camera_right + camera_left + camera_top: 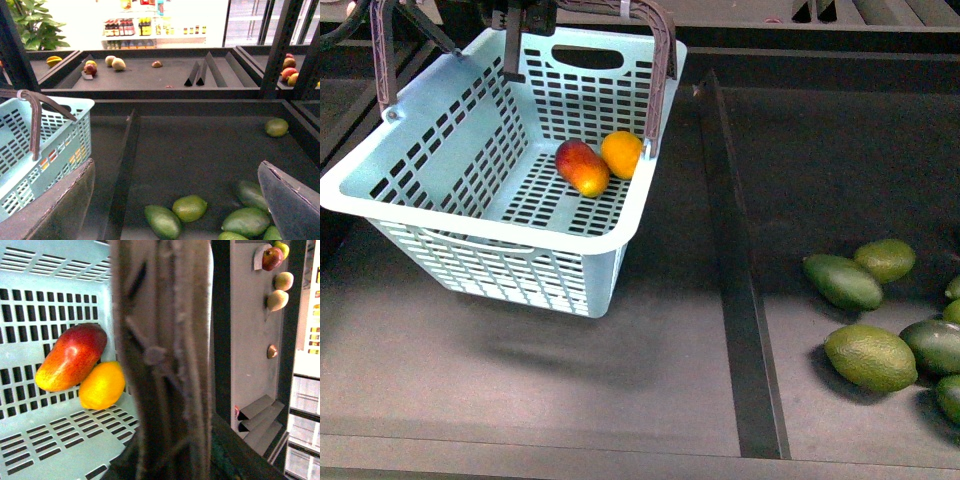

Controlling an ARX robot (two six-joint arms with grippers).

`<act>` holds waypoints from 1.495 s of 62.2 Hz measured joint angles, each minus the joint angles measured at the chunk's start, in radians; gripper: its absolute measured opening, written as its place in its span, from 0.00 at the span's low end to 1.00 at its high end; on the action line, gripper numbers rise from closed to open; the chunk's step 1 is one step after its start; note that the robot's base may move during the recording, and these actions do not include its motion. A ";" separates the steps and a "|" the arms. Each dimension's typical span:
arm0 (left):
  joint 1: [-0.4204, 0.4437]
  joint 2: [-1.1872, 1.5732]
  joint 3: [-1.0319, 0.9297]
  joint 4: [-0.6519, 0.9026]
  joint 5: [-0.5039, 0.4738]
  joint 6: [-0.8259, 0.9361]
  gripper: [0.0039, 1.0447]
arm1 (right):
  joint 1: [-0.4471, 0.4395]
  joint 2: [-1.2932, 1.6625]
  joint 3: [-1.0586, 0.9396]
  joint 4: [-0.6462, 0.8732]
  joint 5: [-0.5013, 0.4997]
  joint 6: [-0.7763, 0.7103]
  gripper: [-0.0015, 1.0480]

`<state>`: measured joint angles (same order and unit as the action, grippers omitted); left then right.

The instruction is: Pick lemon and mango into basket

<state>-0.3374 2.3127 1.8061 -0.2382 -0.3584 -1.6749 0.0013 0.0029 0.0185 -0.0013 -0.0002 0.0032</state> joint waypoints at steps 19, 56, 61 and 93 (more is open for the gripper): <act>0.027 -0.080 -0.018 -0.199 -0.048 -0.086 0.86 | 0.000 0.000 0.000 0.000 0.000 0.000 0.92; 0.119 -0.710 -1.022 1.045 0.145 1.398 0.43 | 0.000 0.000 0.000 0.000 0.001 0.000 0.92; 0.151 -0.799 -1.152 1.128 0.165 1.543 0.28 | 0.000 0.000 0.000 0.000 0.001 0.000 0.92; 0.261 -1.203 -1.620 1.155 0.286 1.660 0.03 | 0.000 0.000 0.000 0.000 0.001 0.000 0.92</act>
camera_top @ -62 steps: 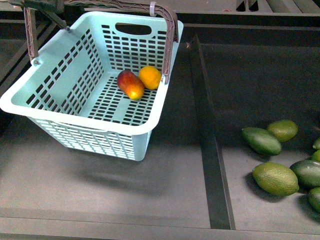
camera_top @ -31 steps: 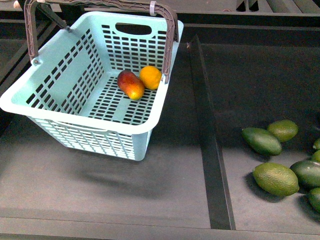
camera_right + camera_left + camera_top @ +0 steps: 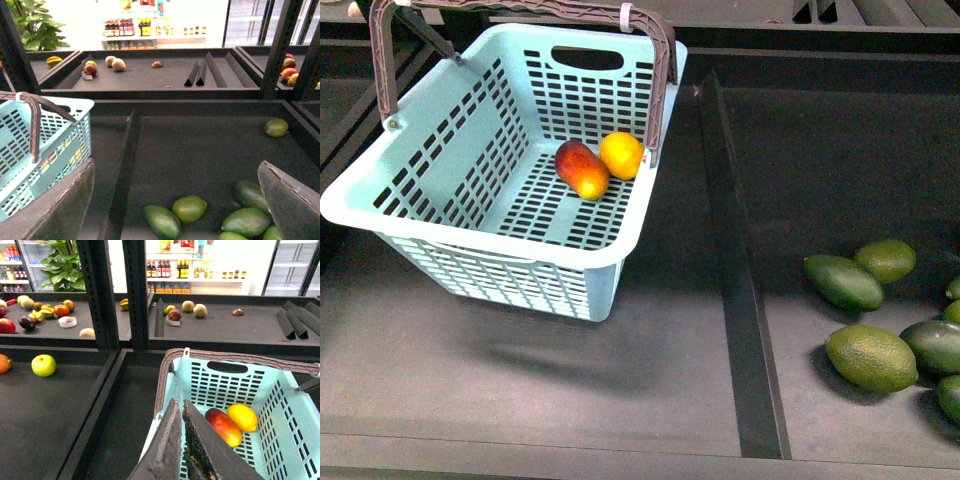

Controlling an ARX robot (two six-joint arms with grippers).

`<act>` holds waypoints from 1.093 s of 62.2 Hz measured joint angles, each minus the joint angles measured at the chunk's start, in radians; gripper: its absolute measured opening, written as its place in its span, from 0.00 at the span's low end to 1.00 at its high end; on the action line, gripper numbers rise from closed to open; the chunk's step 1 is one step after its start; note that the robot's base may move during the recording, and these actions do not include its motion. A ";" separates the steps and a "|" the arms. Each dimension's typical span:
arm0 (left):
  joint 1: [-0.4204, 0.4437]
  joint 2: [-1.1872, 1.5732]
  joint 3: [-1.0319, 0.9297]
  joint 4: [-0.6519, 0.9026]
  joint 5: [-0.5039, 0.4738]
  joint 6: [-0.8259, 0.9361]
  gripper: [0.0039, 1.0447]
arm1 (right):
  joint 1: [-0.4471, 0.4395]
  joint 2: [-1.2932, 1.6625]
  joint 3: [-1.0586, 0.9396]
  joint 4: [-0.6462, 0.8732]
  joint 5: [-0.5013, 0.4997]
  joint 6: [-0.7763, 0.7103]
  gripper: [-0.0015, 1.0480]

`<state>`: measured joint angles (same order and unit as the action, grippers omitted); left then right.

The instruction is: Pick lemon and mango into basket

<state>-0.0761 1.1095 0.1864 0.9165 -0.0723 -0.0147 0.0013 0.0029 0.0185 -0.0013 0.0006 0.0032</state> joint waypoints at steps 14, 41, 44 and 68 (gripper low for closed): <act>0.072 -0.168 -0.106 -0.051 0.072 0.003 0.03 | 0.000 0.000 0.000 0.000 0.000 0.000 0.92; 0.073 -0.561 -0.171 -0.379 0.072 0.003 0.03 | 0.000 0.000 0.000 0.000 0.000 0.000 0.92; 0.073 -0.599 -0.171 -0.413 0.072 0.003 0.03 | 0.000 0.000 0.000 0.000 0.000 0.000 0.92; 0.073 -0.814 -0.171 -0.620 0.072 0.003 0.03 | 0.000 0.000 0.000 0.000 0.000 0.000 0.92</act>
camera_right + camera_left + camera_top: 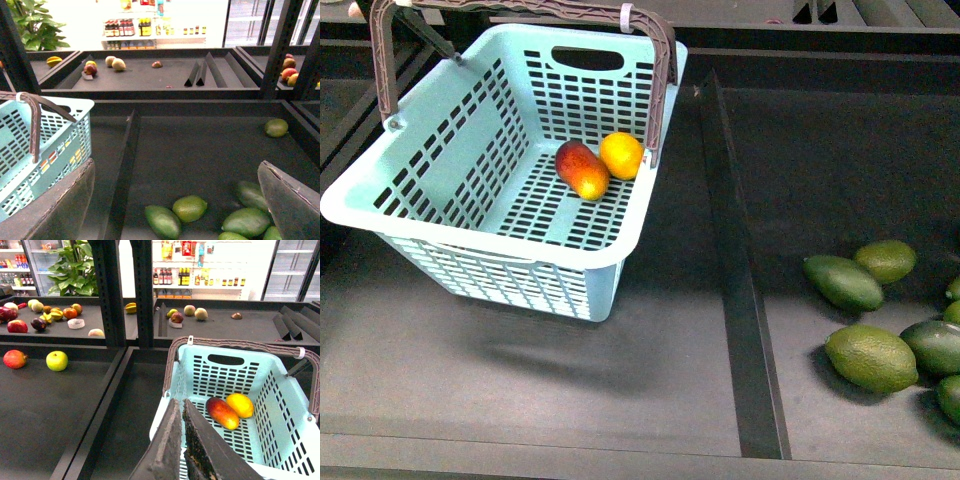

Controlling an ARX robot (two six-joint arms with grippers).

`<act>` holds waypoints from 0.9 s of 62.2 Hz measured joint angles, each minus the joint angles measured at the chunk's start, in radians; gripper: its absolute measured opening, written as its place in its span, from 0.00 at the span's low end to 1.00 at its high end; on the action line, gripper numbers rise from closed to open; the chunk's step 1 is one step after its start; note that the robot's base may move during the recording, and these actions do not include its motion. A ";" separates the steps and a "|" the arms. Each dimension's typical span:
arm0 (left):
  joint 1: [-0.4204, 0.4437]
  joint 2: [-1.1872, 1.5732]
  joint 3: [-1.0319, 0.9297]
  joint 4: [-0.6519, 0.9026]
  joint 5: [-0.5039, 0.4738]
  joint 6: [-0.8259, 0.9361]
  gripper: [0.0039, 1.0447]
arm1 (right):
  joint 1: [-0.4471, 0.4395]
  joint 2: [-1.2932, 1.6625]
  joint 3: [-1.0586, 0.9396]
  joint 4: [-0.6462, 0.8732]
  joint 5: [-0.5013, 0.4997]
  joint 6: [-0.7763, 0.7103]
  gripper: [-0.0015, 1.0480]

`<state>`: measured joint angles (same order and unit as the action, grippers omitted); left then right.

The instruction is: Pick lemon and mango into basket

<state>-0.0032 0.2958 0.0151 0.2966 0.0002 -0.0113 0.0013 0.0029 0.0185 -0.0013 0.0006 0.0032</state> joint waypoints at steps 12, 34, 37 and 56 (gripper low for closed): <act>0.000 -0.068 0.000 -0.066 0.000 0.000 0.03 | 0.000 0.000 0.000 0.000 0.000 0.000 0.92; 0.000 -0.289 0.000 -0.294 0.000 0.000 0.03 | 0.000 0.000 0.000 0.000 0.000 0.000 0.92; 0.000 -0.289 0.000 -0.294 0.000 0.000 0.03 | 0.000 0.000 0.000 0.000 0.000 0.000 0.92; 0.000 -0.290 0.000 -0.295 0.000 0.000 0.03 | 0.000 0.000 0.000 0.000 0.000 0.000 0.92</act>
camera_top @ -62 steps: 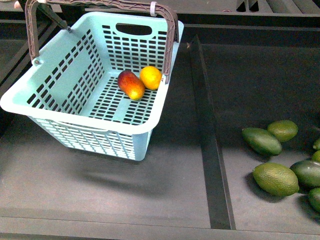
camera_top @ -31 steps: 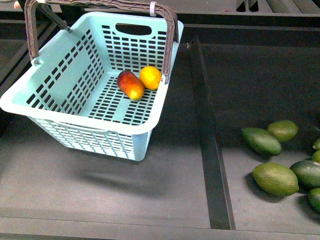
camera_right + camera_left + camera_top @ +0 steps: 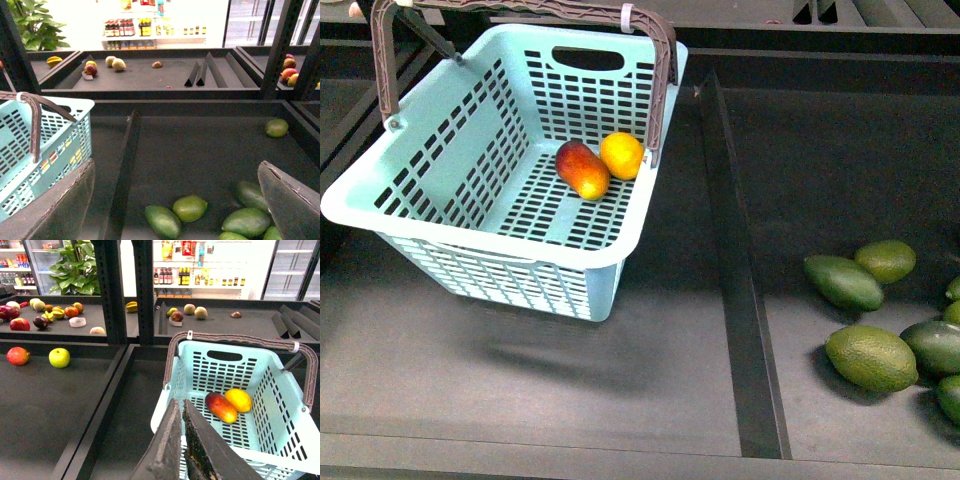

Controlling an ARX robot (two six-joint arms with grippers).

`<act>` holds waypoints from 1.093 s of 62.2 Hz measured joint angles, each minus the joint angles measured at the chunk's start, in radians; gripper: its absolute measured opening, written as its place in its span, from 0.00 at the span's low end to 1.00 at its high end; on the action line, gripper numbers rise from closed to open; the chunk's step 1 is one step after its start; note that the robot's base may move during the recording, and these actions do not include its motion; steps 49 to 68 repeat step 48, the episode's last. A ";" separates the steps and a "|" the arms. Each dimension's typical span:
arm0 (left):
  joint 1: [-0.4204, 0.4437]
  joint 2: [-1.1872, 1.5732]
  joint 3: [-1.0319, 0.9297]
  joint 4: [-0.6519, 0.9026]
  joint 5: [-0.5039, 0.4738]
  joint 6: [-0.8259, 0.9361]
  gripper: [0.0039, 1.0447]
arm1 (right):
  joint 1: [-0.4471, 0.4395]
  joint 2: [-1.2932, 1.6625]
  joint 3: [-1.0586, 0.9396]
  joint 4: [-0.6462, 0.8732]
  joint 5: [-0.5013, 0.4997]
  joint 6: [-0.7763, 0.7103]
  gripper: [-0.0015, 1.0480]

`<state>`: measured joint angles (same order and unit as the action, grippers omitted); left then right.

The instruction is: Pick lemon and mango into basket

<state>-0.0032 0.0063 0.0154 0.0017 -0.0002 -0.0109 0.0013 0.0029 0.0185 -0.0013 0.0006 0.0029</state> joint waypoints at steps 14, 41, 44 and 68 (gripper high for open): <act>0.000 0.000 0.000 0.000 0.000 0.000 0.03 | 0.000 0.000 0.000 0.000 0.000 0.000 0.92; 0.000 0.000 0.000 0.000 0.000 0.000 0.75 | 0.000 0.000 0.000 0.000 0.000 0.000 0.92; 0.000 0.000 0.000 0.000 0.000 0.000 0.85 | 0.000 0.000 0.000 0.000 0.000 0.000 0.92; 0.000 0.000 0.000 0.000 0.000 0.000 0.95 | 0.000 0.000 0.000 0.000 0.000 0.000 0.92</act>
